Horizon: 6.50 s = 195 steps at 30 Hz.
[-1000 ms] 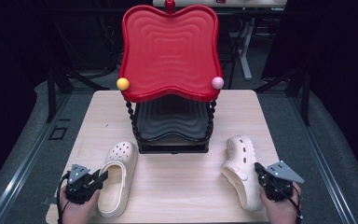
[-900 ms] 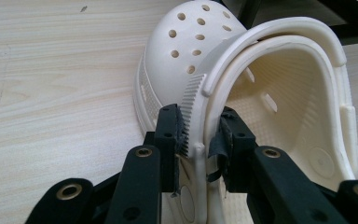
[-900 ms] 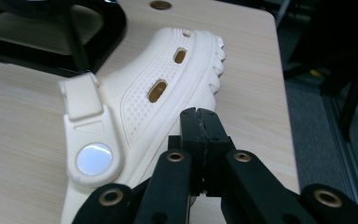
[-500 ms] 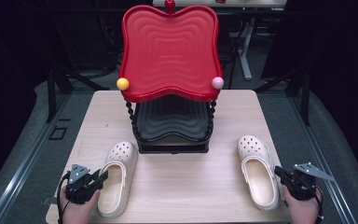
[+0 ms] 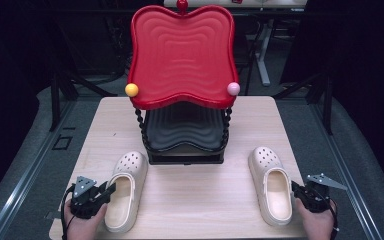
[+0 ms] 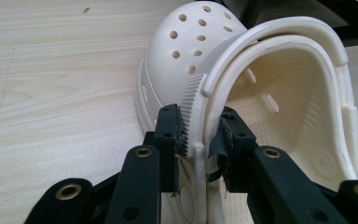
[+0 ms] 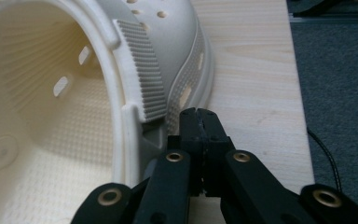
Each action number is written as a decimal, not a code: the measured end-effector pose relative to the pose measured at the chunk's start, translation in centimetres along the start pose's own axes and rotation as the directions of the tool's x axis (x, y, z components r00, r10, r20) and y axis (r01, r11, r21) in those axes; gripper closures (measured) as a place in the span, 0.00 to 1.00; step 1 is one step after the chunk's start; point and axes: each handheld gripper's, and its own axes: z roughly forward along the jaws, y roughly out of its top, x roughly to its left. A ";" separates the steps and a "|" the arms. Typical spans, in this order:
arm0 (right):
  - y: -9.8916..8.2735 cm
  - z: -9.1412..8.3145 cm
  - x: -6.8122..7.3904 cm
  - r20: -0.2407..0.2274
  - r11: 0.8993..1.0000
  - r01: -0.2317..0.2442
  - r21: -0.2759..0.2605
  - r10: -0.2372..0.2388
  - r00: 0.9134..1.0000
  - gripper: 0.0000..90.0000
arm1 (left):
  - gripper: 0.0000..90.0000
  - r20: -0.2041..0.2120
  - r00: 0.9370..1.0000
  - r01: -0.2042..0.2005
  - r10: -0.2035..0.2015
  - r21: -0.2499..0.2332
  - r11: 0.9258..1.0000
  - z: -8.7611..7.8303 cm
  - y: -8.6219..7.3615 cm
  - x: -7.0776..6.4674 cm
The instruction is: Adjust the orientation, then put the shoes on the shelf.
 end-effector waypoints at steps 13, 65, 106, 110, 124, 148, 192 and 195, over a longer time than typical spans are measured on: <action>1.4 -5.1 4.0 0.042 0.975 0.193 -0.112 -0.189 0.981 0.75 | 0.80 0.009 1.000 0.001 -0.001 0.003 1.000 0.0 0.0 0.0; 1.0 -1.4 8.5 -0.004 0.988 0.147 -0.037 -0.147 0.989 0.78 | 0.74 -0.023 0.998 -0.058 0.058 0.001 0.998 0.8 0.3 -0.6; 0.7 -1.9 10.1 0.031 0.979 0.202 -0.039 -0.201 0.979 0.84 | 0.84 -0.061 0.998 -0.003 0.002 -0.023 1.000 0.4 0.6 -0.5; 0.4 -1.9 10.0 0.033 0.982 0.185 -0.044 -0.184 0.982 0.83 | 0.81 -0.052 0.999 -0.004 0.004 -0.012 1.000 0.5 0.2 -0.6; -0.2 -1.5 9.5 0.008 0.992 0.122 -0.031 -0.121 0.993 0.77 | 0.77 -0.017 0.999 0.050 -0.050 -0.014 0.999 -0.5 -0.3 -0.4; 0.5 -2.9 10.5 0.019 0.997 0.064 -0.054 -0.063 0.998 0.85 | 0.85 -0.042 0.996 0.075 -0.077 -0.035 0.997 -1.3 0.5 -0.8; 4.4 -8.2 15.8 -0.028 0.955 0.107 -0.277 -0.119 0.992 0.85 | 0.85 0.034 0.999 0.046 -0.038 -0.263 0.964 -7.8 3.9 -4.5; 4.6 -7.8 16.4 -0.034 0.952 0.117 -0.281 -0.132 0.991 0.85 | 0.85 0.044 0.999 0.039 -0.028 -0.269 0.962 -7.6 4.3 -4.9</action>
